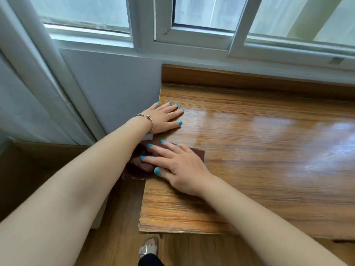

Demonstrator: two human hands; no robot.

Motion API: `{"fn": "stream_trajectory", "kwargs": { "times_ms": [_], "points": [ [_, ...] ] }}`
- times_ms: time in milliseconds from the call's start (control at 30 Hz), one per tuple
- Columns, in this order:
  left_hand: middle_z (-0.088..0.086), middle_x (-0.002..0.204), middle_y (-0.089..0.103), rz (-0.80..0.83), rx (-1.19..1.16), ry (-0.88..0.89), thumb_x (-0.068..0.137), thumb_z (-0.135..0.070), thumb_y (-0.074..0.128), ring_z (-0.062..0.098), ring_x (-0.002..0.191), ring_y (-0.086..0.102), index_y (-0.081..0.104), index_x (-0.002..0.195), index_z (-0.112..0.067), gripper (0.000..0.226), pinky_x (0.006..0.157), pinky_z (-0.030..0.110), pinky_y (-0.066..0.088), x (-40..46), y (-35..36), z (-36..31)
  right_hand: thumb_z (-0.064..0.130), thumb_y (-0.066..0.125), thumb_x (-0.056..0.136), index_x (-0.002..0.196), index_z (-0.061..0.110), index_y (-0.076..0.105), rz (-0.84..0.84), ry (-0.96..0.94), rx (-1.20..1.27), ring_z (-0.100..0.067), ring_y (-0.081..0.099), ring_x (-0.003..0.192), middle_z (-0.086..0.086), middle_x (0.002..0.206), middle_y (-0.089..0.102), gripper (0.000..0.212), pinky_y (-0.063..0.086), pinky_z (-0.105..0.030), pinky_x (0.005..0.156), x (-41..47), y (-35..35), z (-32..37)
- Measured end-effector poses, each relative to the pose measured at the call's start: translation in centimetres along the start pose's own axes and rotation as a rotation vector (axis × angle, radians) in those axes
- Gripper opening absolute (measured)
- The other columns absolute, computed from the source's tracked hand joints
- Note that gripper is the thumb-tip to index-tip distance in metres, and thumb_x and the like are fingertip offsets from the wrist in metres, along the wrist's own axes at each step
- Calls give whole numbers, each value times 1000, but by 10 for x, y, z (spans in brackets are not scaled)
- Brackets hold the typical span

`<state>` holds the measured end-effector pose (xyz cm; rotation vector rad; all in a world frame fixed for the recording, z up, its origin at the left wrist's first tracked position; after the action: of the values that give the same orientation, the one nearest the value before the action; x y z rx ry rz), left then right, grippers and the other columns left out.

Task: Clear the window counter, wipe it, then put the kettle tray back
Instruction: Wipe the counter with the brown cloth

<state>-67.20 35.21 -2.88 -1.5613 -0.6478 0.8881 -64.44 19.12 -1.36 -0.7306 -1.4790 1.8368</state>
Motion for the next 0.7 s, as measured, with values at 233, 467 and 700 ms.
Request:
{"fn": "stream_trajectory", "kwargs": {
  "times_ms": [233,467,700],
  "points": [
    [-7,161,10,-170,-78,0,92,-69,18,14,148,0,12,152,-39,67,121,42,0,-2,0,-5,54,35,100,139,58,36,36,-208,51,-6,13,148,26,156,23,39,13,-32,119,-92,10,35],
    [-13,158,18,-211,-42,-19,98,-58,24,11,147,10,21,148,-45,52,119,38,3,0,-5,-4,57,22,91,139,54,40,37,63,43,-14,25,145,19,155,31,52,24,-42,115,-1,-8,-44],
    [-14,159,16,-169,-41,1,99,-54,14,10,147,10,16,149,-47,50,119,42,0,0,0,-2,54,30,100,140,58,34,-19,6,37,-13,20,148,22,156,27,40,11,-32,116,-99,4,-2]
  ]
}}
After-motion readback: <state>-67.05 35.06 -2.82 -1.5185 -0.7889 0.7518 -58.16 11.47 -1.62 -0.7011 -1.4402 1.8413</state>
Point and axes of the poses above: each hand's wrist, its own x-axis towards the middle knuckle, its own y-axis out of the palm, z = x × y, the point moved 9 cm from there along x, towards the middle knuckle
